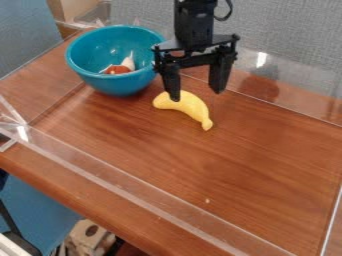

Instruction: Put the yellow object in the blue bowl

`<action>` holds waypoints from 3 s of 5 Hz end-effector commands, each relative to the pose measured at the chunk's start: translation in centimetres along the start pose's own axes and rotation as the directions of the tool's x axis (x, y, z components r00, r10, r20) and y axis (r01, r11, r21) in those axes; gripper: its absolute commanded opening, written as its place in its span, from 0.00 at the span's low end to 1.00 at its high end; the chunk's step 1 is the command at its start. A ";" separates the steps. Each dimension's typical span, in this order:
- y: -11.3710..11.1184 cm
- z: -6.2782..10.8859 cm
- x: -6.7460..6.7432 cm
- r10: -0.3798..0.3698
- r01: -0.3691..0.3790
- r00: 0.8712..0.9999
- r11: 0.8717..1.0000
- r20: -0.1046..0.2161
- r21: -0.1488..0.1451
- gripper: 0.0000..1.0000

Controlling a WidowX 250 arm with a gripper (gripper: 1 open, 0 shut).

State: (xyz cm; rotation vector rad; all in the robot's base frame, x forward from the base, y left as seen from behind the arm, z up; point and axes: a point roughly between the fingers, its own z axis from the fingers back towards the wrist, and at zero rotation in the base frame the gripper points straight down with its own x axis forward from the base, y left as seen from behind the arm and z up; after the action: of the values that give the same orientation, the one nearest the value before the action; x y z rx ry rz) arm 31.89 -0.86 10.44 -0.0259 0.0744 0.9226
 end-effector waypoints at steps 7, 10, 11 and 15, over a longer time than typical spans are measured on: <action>-2.7 -0.8 3.2 0.413 -0.408 0.910 0.908 0.040 -0.099 1.00; -3.3 -1.0 4.2 0.546 -0.540 0.837 0.834 0.031 -0.115 1.00; -4.0 -2.4 4.0 0.564 -0.558 0.825 0.822 0.035 -0.115 1.00; -4.8 -3.6 4.4 0.684 -0.678 0.730 0.726 0.017 -0.118 0.00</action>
State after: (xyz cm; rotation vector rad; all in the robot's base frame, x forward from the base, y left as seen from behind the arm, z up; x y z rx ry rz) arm 36.90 -0.37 3.38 0.0104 0.0448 1.6656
